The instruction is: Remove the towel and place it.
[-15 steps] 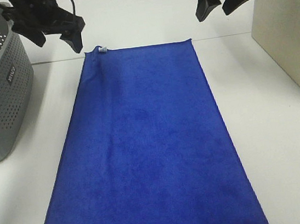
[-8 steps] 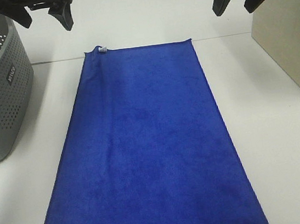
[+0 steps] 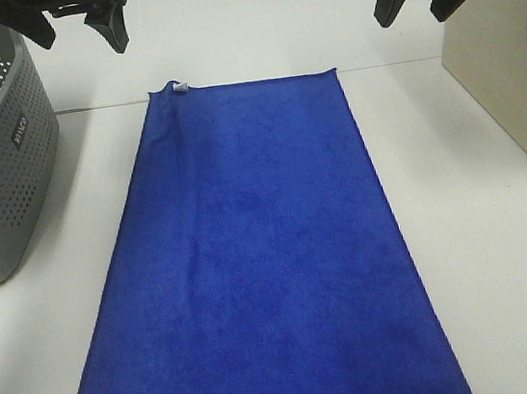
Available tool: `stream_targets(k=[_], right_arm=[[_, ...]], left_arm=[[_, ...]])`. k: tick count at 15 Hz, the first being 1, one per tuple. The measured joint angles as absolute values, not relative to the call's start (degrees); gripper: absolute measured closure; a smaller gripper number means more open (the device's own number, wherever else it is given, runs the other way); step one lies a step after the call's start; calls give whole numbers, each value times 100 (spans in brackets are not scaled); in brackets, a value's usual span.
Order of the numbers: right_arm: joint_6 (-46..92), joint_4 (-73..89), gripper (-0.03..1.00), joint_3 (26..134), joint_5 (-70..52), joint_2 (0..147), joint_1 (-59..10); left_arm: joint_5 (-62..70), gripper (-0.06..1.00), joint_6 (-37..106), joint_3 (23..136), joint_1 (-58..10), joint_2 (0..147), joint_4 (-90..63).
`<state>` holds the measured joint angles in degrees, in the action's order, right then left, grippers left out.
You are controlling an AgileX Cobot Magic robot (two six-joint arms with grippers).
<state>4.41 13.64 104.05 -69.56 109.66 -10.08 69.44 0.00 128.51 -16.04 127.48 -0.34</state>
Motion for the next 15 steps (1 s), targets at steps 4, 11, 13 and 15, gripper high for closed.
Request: stream_targets(k=[4, 11, 13, 15], right_arm=[[441, 1329, 31, 10405, -6956, 10966, -1008], [281, 1329, 31, 10405, -6956, 10949, -1008], [281, 1329, 31, 10405, -6956, 10823, -974], [269, 1398, 31, 10405, -6961, 10623, -728]], left_arm=[[6944, 11, 0, 12851, -1604, 12748, -74], [6950, 11, 0, 12851, -1604, 12731, -178], [6950, 11, 0, 12851, -1558, 12611, -115], [6956, 11, 0, 12851, -1306, 12387, -52]])
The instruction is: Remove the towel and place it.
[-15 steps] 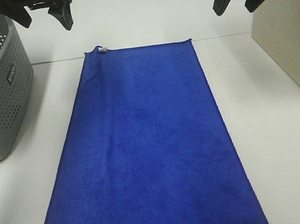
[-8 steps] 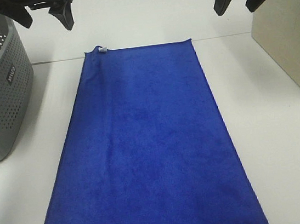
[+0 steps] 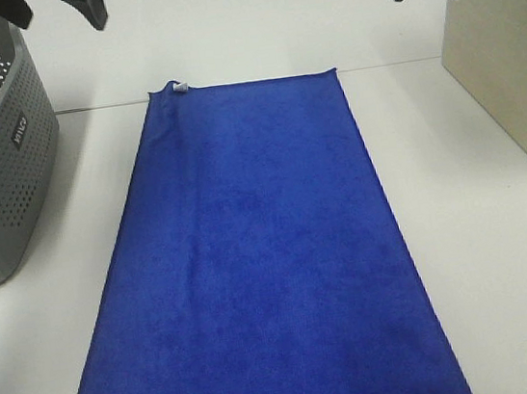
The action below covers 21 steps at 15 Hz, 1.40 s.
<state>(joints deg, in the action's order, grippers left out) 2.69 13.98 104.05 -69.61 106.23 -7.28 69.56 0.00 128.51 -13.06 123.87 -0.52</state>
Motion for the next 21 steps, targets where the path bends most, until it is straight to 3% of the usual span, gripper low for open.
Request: stream_targets(k=[3, 9, 14, 17, 21], right_arm=[[149, 1404, 31, 10405, -6961, 10502, -160], [143, 1404, 31, 10371, -6967, 10141, -120], [143, 1266, 31, 8818, -6961, 8359, -120], [143, 928, 31, 7151, -6973, 6211, -120], [143, 768, 31, 5770, -6984, 4297, -120]], left_arm=[[6956, 11, 0, 12851, -647, 11981, 0], [6956, 11, 74, 12324, 447, 11224, 0], [6950, 11, 275, 9408, 521, 8892, 149], [6967, 11, 281, 7695, 521, 7059, 401], [6973, 11, 269, 6308, 521, 5059, 573]])
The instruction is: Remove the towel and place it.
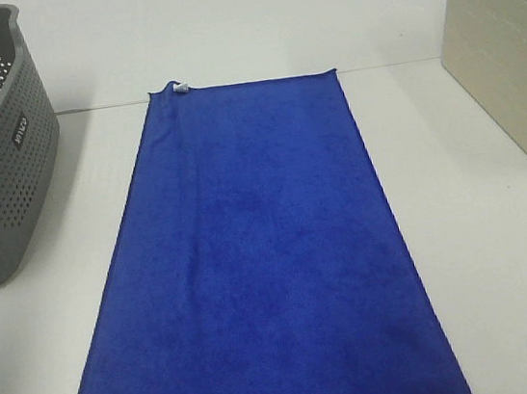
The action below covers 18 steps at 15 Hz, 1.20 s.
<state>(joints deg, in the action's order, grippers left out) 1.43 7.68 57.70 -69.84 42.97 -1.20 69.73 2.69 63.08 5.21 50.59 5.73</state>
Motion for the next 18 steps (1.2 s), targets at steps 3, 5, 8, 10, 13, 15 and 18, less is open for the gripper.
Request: stream_targets(k=[3, 5, 8, 10, 13, 15, 18], right_arm=[[143, 625, 31, 4870, -6927, 3048, -120], [143, 498, 31, 3959, -6486, 2263, -120], [143, 476, 31, 3231, -6240, 1599, -120], [143, 476, 31, 2962, -6073, 1152, -120], [195, 470, 31, 2767, -5959, 487, -120], [264, 470, 31, 2767, -5947, 115, -120], [292, 470, 31, 2676, -6411, -23, -120]], left_arm=[[6956, 11, 155, 5306, 521, 3369, 848], [6732, 11, 143, 4223, 521, 1994, 888], [6709, 11, 143, 3415, 521, 819, 888], [6721, 12, 143, 3197, 521, 126, 888], [6738, 12, 160, 3186, 521, -17, 802], [6721, 12, 183, 3186, 521, -29, 464], [6738, 12, 384, 3186, 521, -29, 63]])
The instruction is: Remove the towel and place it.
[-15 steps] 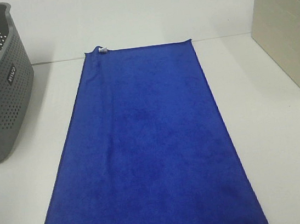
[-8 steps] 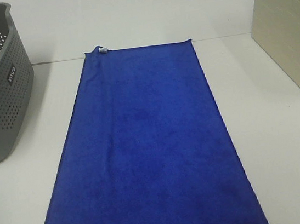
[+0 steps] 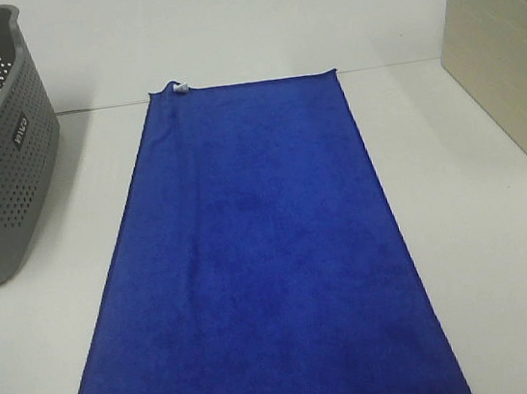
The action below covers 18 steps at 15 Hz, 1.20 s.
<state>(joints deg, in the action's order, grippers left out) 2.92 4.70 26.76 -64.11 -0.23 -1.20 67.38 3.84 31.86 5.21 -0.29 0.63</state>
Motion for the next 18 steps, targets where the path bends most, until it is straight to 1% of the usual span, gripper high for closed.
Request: stream_targets(k=[3, 7, 10, 13, 18], right_arm=[[298, 470, 31, 2613, -6383, -23, -120], [292, 470, 31, 2601, -6377, -23, -120], [292, 470, 31, 2601, -6377, -23, -120], [292, 470, 31, 2601, -6377, -23, -120], [292, 441, 31, 2601, -6377, -23, -120]], left_arm=[[6366, 12, 407, 3037, 521, -34, 0], [6205, 12, 424, 2979, 521, -34, 0], [6199, 12, 424, 2979, 516, -34, 0], [6194, 12, 424, 2979, 241, -34, 0], [6194, 12, 424, 2979, 229, -34, 0]])
